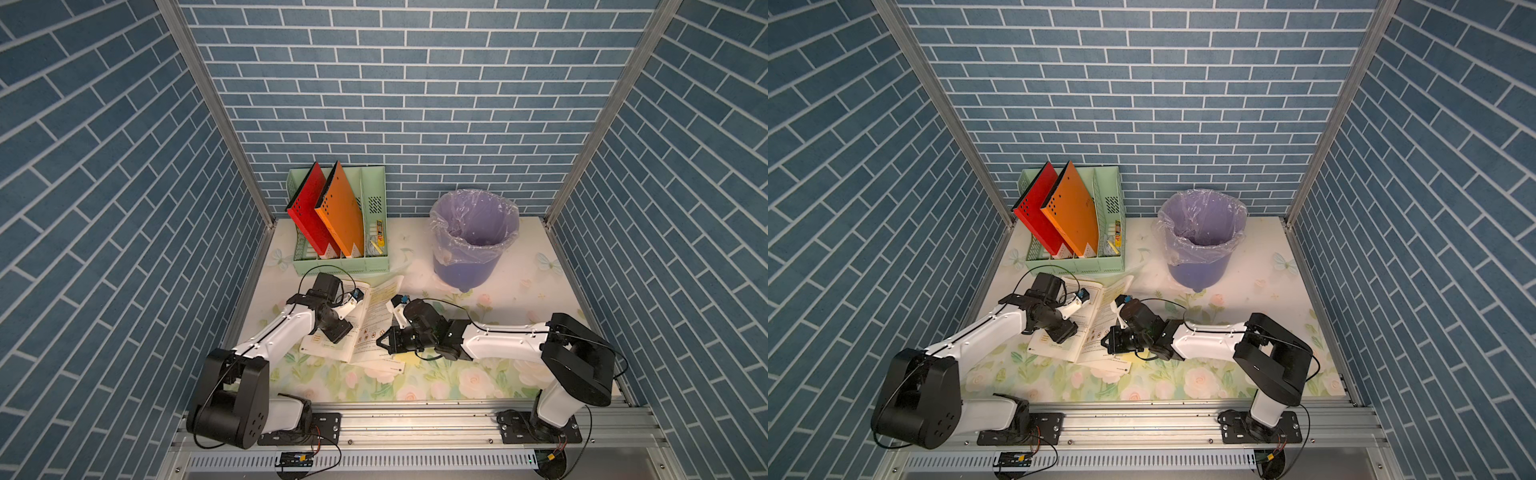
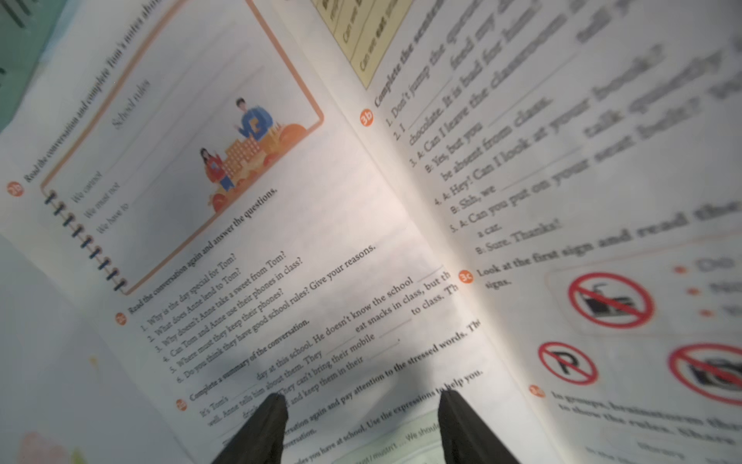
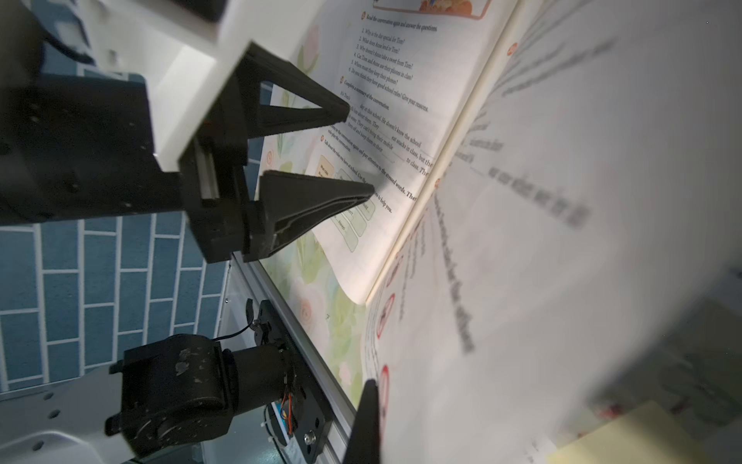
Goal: Peel off the used sticky note
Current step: Turn the page of the book at the center of the board.
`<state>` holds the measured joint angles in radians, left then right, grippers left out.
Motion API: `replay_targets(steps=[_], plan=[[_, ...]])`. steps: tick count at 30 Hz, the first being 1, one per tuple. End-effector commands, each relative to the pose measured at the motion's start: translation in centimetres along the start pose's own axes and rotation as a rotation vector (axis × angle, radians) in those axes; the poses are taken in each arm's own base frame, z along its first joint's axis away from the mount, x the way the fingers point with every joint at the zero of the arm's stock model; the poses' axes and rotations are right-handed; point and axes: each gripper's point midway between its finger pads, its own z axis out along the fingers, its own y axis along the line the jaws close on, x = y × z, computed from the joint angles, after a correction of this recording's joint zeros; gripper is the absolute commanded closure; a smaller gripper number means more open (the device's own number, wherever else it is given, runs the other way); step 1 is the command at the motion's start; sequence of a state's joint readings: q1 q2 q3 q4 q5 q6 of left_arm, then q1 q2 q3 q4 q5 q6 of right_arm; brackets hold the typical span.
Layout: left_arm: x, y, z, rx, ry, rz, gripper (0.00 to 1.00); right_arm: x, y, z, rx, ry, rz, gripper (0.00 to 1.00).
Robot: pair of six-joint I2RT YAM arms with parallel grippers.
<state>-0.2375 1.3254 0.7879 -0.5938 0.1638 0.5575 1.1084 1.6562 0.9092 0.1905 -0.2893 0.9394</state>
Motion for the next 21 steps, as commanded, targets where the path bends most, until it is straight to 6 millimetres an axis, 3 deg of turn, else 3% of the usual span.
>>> replay_targets(steps=[1, 7, 12, 18, 21], plan=[[-1.2, -1.3, -2.2, 0.093, -0.042, -0.016, 0.34, 0.2, -2.2, -2.6, 0.179, 0.002, -0.085, 1.0], [-1.9, -1.1, -3.1, 0.098, -0.068, -0.018, 0.34, 2.1, -6.6, -6.7, 0.415, 0.052, -0.148, 1.0], [-2.6, -0.8, -3.4, 0.092, -0.082, -0.036, 0.34, 1.8, -6.5, -8.4, 0.483, 0.097, -0.237, 1.0], [-2.7, -0.2, -4.4, 0.09, -0.106, -0.071, 0.33, -1.3, -3.8, -7.0, 0.53, 0.152, -0.352, 0.99], [-1.8, 0.7, -4.6, 0.074, -0.102, -0.09, 0.33, -2.1, -2.9, -4.7, 0.535, 0.201, -0.386, 0.8]])
